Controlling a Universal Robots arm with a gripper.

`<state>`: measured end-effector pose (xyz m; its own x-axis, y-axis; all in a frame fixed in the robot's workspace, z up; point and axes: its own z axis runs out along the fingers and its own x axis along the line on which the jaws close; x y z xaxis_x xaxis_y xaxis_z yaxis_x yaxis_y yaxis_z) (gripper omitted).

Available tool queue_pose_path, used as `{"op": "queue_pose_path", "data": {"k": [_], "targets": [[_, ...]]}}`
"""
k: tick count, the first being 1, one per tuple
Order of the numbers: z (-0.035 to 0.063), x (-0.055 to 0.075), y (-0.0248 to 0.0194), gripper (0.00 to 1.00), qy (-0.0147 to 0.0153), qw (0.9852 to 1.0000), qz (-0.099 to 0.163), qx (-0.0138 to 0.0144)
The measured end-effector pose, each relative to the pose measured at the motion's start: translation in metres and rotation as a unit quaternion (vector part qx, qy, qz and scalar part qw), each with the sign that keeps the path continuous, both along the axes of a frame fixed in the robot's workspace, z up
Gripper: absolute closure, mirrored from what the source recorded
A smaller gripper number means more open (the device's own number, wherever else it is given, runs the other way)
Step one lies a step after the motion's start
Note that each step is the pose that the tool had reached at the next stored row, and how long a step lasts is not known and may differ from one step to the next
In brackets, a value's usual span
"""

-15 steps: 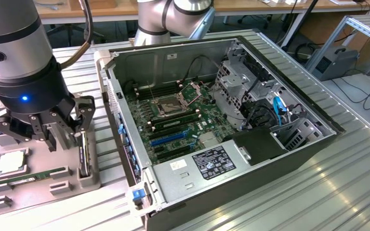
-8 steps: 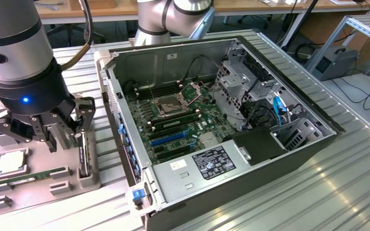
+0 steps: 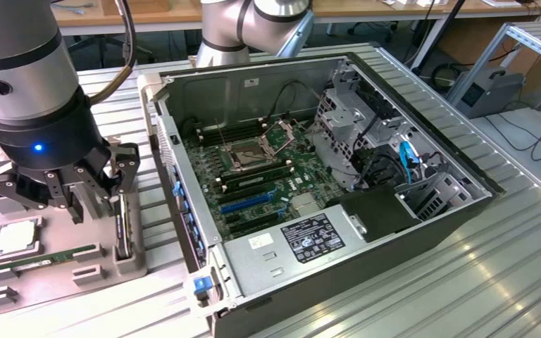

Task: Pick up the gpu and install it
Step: 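Pick up the gpu and move the gpu toward the slot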

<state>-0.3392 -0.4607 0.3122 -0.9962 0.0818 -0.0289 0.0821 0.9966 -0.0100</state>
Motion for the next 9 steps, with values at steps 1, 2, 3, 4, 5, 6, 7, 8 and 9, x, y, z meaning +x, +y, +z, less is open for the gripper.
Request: {"op": "queue_pose_path", "data": {"k": [1, 2, 3, 4, 5, 6, 7, 8, 9], "targets": [[-0.0003, 0.0, 0.0, 0.58, 0.0, 1.0, 0.0, 0.0], [-0.0005, 0.0, 0.0, 0.58, 0.0, 1.0, 0.0, 0.0], [-0.0007, 0.0, 0.0, 0.58, 0.0, 1.0, 0.0, 0.0], [-0.001, 0.0, 0.0, 0.58, 0.0, 1.0, 0.0, 0.0], [-0.0013, 0.0, 0.0, 0.58, 0.0, 1.0, 0.0, 0.0], [-0.0015, 0.0, 0.0, 0.58, 0.0, 1.0, 0.0, 0.0], [-0.0017, 0.0, 0.0, 0.58, 0.0, 1.0, 0.0, 0.0], [-0.0019, 0.0, 0.0, 0.58, 0.0, 1.0, 0.0, 0.0], [-0.0022, 0.0, 0.0, 0.58, 0.0, 1.0, 0.0, 0.0]]}}
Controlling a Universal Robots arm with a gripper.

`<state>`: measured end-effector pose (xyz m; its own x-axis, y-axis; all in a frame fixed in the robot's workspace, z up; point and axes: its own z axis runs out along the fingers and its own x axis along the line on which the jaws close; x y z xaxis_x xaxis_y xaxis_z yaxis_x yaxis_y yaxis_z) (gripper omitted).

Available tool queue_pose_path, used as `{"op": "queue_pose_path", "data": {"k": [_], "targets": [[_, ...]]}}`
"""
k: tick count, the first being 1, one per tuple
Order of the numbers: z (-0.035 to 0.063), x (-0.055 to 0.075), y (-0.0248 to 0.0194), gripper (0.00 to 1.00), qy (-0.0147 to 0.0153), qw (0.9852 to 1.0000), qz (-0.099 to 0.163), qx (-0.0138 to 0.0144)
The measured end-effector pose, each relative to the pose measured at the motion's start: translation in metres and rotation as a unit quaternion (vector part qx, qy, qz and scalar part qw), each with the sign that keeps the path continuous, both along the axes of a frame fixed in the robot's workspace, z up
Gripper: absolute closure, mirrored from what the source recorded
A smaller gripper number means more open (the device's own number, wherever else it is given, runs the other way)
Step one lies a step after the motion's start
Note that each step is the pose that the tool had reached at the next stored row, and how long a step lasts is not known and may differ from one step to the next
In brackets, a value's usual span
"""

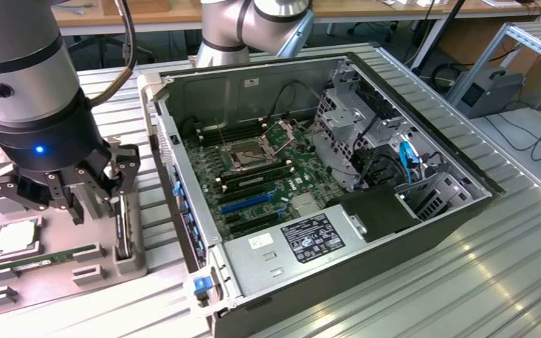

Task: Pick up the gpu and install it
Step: 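Pick up the gpu and move the gpu toward the slot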

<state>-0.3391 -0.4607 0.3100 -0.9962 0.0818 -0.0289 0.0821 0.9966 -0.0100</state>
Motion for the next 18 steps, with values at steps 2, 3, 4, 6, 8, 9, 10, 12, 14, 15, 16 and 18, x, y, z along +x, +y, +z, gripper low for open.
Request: {"op": "queue_pose_path", "data": {"k": [2, 3, 4, 6, 8, 9, 10, 12, 14, 15, 16, 18], "targets": [[-0.0005, 0.0, 0.0, 0.58, 0.0, 1.0, 0.0, 0.0], [-0.0008, 0.0, 0.0, 0.58, 0.0, 1.0, 0.0, 0.0], [-0.001, 0.0, 0.0, 0.58, 0.0, 1.0, 0.0, 0.0], [-0.0015, 0.0, 0.0, 0.58, 0.0, 1.0, 0.0, 0.0], [-0.0021, 0.0, 0.0, 0.58, 0.0, 1.0, 0.0, 0.0], [-0.0024, 0.0, 0.0, 0.58, 0.0, 1.0, 0.0, 0.0], [-0.0026, 0.0, 0.0, 0.58, 0.0, 1.0, 0.0, 0.0], [-0.0031, 0.0, 0.0, 0.58, 0.0, 1.0, 0.0, 0.0001], [-0.0036, 0.0, 0.0, 0.58, 0.0, 1.0, 0.0, 0.0], [-0.0039, 0.0, 0.0, 0.58, 0.0, 1.0, 0.0, 0.0], [-0.0041, 0.0, 0.0, 0.58, 0.0, 1.0, 0.0, 0.0], [-0.0046, 0.0, 0.0, 0.58, 0.0, 1.0, 0.0, 0.0]]}}
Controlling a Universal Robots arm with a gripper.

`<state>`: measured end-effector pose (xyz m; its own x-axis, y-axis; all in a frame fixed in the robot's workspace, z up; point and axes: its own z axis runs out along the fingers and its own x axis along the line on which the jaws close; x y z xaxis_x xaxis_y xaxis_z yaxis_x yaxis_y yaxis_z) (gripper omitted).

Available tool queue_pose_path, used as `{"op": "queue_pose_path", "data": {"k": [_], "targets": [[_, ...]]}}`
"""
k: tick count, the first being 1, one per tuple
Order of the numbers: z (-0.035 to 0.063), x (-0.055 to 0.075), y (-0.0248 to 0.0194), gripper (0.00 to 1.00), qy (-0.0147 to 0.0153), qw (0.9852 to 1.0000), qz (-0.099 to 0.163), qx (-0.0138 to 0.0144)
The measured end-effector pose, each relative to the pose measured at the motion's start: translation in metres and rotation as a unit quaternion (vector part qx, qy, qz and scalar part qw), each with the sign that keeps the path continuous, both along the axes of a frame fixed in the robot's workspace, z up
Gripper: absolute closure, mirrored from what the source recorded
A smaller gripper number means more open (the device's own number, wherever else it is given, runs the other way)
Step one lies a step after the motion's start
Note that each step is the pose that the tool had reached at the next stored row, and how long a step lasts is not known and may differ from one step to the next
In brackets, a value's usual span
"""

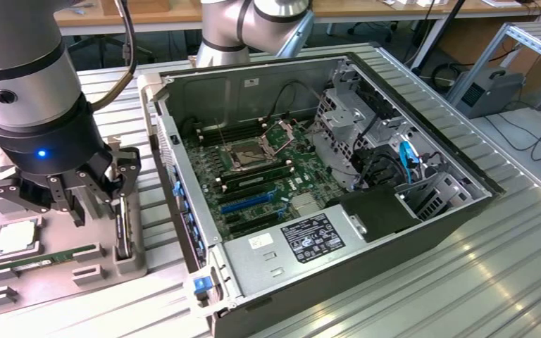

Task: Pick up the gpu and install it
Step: 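Pick up the gpu and move the gpu toward the slot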

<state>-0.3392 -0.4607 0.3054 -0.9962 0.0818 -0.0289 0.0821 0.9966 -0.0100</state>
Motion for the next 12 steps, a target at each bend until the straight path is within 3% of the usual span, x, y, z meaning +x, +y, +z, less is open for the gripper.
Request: {"op": "queue_pose_path", "data": {"k": [12], "targets": [[-0.003, 0.0, 0.0, 0.58, 0.0, 1.0, 0.0, 0.0]]}}
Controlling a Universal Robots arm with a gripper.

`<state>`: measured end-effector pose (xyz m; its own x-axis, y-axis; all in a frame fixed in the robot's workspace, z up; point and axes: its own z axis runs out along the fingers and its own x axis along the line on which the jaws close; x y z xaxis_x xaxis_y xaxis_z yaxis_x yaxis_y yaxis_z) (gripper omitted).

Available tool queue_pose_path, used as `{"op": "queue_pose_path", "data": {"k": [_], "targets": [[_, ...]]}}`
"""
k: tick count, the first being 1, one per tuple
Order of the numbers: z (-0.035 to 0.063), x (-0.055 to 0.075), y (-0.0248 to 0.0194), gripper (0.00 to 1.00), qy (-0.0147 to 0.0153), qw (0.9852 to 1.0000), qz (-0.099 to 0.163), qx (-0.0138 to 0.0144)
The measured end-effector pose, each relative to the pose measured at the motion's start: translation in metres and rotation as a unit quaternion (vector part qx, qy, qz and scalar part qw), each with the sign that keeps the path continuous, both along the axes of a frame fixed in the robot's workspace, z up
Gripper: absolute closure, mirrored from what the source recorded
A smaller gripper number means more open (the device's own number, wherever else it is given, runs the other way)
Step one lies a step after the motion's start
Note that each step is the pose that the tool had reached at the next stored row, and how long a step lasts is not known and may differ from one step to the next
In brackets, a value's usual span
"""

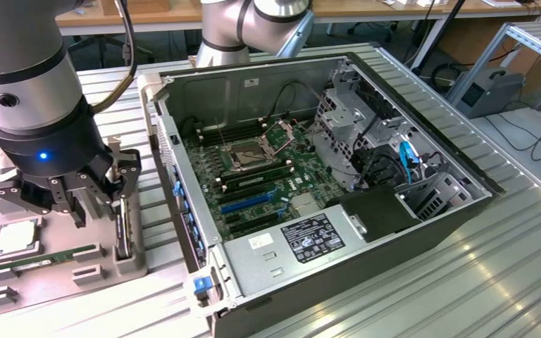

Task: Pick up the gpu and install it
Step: 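Pick up the gpu and move the gpu toward the slot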

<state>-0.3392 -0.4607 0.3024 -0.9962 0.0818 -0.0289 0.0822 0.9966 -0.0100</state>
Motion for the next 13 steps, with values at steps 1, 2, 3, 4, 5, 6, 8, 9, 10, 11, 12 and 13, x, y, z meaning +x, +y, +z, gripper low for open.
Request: {"op": "queue_pose_path", "data": {"k": [1, 2, 3, 4, 5, 6, 8, 9, 10, 11, 12, 13], "targets": [[-0.0002, 0.0, 0.0, 0.58, 0.0, 1.0, 0.0, 0.0], [-0.0005, 0.0, 0.0, 0.58, 0.0, 1.0, 0.0, 0.0], [-0.0007, 0.0, 0.0, 0.58, 0.0, 1.0, 0.0, 0.0], [-0.001, 0.0, 0.0, 0.58, 0.0, 1.0, 0.0, 0.0], [-0.0011, 0.0, 0.0, 0.58, 0.0, 1.0, 0.0, 0.0], [-0.0014, 0.0, 0.0, 0.58, 0.0, 1.0, 0.0, 0.0], [-0.0018, 0.0, 0.0, 0.58, 0.0, 1.0, 0.0, 0.0], [-0.002, 0.0, 0.0, 0.58, 0.0, 1.0, 0.0, 0.0], [-0.0022, 0.0, 0.0, 0.58, 0.0, 1.0, 0.0, 0.0], [-0.0024, 0.0, 0.0, 0.58, 0.0, 1.0, 0.0, 0.0], [-0.0027, 0.0, 0.0, 0.58, 0.0, 1.0, 0.0, 0.0], [-0.0028, 0.0, 0.0, 0.58, 0.0, 1.0, 0.0, 0.0]]}}
